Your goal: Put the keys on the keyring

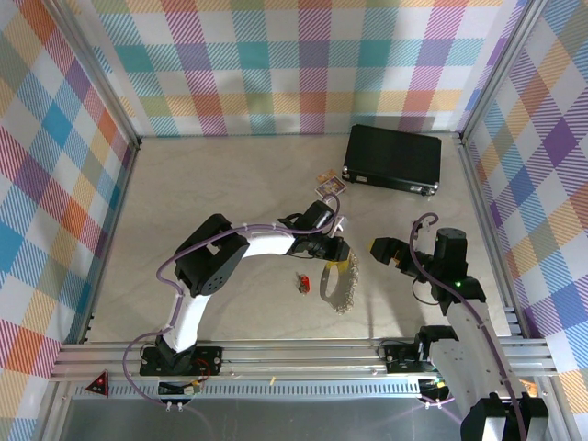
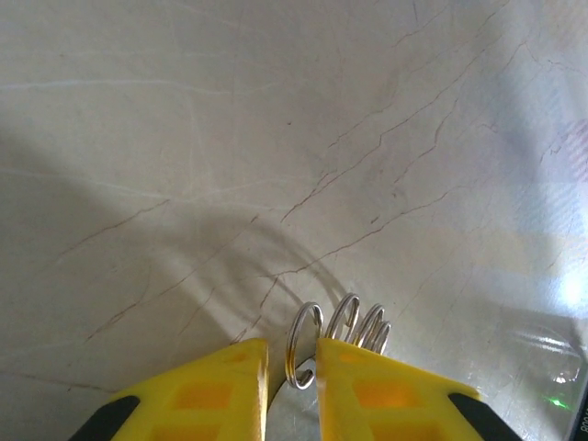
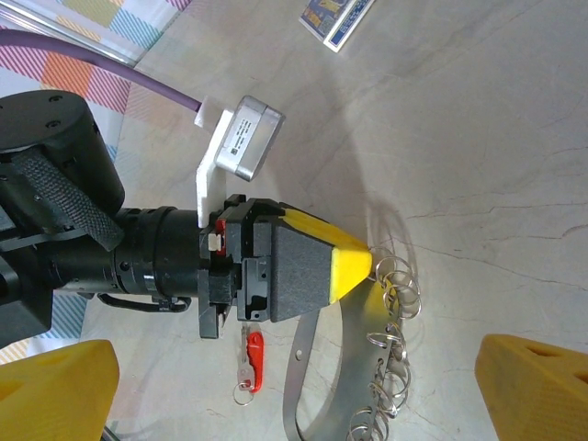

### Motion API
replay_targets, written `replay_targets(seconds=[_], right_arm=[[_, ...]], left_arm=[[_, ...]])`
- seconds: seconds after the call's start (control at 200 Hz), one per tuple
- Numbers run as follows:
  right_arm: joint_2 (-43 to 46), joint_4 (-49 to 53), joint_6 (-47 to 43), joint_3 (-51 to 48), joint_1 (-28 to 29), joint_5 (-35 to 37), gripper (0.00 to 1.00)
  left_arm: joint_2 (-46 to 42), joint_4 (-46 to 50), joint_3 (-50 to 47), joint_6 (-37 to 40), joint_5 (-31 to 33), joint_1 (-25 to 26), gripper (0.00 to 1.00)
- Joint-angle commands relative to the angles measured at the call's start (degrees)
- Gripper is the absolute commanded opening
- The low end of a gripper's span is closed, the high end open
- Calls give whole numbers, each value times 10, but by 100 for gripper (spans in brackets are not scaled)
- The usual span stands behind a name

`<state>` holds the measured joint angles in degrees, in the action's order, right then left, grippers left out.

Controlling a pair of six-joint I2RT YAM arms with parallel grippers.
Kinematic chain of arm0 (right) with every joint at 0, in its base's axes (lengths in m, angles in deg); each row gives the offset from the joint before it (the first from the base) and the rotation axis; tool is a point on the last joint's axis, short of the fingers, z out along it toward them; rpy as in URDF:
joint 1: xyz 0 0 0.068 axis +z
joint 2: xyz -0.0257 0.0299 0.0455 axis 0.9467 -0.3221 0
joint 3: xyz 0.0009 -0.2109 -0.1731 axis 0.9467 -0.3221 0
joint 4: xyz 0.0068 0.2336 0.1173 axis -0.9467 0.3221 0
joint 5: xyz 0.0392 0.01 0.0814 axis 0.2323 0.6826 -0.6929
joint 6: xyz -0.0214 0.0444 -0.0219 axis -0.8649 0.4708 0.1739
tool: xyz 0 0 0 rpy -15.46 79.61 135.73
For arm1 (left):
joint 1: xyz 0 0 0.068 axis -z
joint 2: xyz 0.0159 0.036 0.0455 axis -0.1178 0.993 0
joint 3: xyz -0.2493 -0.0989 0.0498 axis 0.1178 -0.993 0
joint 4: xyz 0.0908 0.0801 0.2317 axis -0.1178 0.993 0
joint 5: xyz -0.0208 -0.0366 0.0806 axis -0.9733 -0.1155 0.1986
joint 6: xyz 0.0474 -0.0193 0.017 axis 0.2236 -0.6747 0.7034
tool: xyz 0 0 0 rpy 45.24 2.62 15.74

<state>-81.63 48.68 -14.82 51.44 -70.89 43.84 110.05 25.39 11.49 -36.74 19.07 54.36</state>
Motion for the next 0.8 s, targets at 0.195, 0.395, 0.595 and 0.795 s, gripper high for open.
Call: replay_targets(seconds=[0.195, 0.395, 0.595, 0.795], right_arm=[[7, 13, -14, 5, -2, -3, 99], [8, 14, -15, 4, -3, -3, 99], [11, 20, -18, 3, -3, 1, 99], [16, 28, -16, 11, -3, 0, 99]], left_arm=[[15, -9, 17, 0, -23, 5, 16], [17, -13, 16, -1, -25, 6, 12], [14, -16, 15, -1, -28, 5, 5], [-9, -19, 10, 10, -33, 5, 0]])
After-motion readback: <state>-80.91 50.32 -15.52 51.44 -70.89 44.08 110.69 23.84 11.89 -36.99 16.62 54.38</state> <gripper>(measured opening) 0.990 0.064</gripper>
